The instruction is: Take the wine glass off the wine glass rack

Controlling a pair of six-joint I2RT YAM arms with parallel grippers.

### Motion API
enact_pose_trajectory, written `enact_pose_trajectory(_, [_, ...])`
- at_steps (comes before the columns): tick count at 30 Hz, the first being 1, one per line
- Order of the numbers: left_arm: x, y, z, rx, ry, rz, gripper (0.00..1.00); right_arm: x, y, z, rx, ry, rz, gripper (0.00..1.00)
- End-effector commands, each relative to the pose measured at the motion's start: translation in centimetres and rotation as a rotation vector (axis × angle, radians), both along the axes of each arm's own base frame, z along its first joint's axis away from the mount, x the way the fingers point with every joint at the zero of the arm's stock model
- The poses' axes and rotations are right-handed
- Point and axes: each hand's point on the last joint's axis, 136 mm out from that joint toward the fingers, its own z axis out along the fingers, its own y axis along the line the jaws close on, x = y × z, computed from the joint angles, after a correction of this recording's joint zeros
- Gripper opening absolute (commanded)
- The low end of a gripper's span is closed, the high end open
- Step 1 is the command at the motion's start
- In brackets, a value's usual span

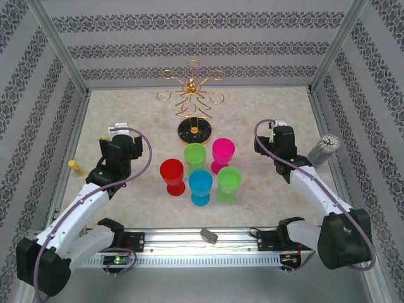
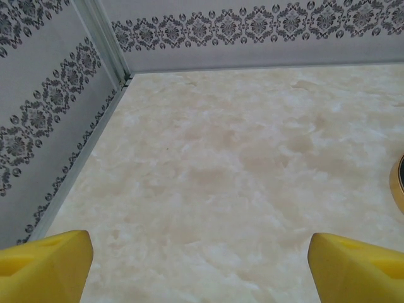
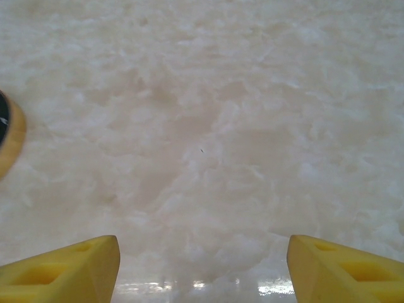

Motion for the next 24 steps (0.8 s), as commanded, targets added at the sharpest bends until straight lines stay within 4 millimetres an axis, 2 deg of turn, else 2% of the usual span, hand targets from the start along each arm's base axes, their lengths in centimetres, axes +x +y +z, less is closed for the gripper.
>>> enact_pose_trajectory(1, [1.2,0.8,0.2,-0.003,-0.068,0.053,0.90,1.8,-0.7,1.0,-0.042,-0.111,-0.003,0.73])
enact_pose_trajectory(6, [2.5,0.8,-1.5,0.043,-0.049,0.062,1.00,2.9,-1.9,-0.3,-0.060,-0.101,-0.030,0.75])
enact_pose_trajectory(14, [4.5,1.1,-4.5,0.060,-0.036,0.058,1.00,4.7,-3.3,-2.2,-0.074,-0.095,-0.060,0.80])
enact_pose_trajectory(19, [5.7,1.5,-6.4,0.123,-0.024,0.043,1.00,5.3,-3.5,-3.1,-0.106,-0.108,-0.056,0.88])
enact_pose_trajectory(24, [6.9,1.4,-7.8,0.085,-0.064,-0.013,1.00,5.9,-3.5,-3.5,-0.130,-0.124,-0.039,0.96])
